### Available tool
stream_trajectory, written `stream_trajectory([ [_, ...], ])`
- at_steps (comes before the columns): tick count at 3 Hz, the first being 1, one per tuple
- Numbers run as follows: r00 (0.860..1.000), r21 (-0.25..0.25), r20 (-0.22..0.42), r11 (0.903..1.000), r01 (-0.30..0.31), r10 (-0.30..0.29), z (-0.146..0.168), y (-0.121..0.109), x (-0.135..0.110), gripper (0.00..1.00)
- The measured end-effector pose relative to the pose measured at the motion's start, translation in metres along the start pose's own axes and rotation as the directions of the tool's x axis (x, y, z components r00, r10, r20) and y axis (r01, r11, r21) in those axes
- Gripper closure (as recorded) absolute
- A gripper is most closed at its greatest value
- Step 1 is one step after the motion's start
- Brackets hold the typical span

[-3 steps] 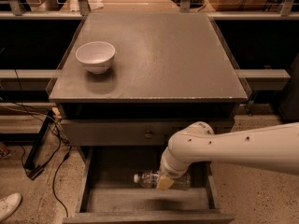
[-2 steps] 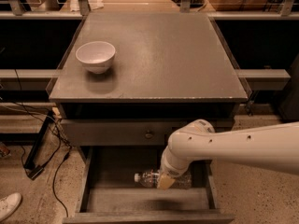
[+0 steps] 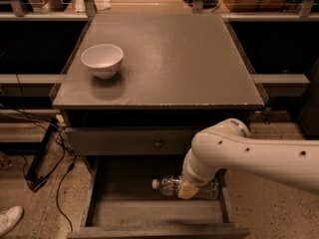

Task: Pick water bottle from middle drawer and place on counter

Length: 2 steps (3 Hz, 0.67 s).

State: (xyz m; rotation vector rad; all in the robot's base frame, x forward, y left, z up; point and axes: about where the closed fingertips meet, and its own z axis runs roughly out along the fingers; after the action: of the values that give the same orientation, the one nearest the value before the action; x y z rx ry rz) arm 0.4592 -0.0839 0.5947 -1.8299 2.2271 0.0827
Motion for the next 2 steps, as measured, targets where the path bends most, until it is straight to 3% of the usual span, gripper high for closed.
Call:
stream_trajectory([
  [1,1.000,0.055,0.001,0.9984,0.013,-0.013,-0.0361,0.0000,0.0002,1.00],
  [2,1.000,0.063,0.001,0.9979,0.015,-0.015,-0.0395,-0.0012,-0.0005,1.00],
])
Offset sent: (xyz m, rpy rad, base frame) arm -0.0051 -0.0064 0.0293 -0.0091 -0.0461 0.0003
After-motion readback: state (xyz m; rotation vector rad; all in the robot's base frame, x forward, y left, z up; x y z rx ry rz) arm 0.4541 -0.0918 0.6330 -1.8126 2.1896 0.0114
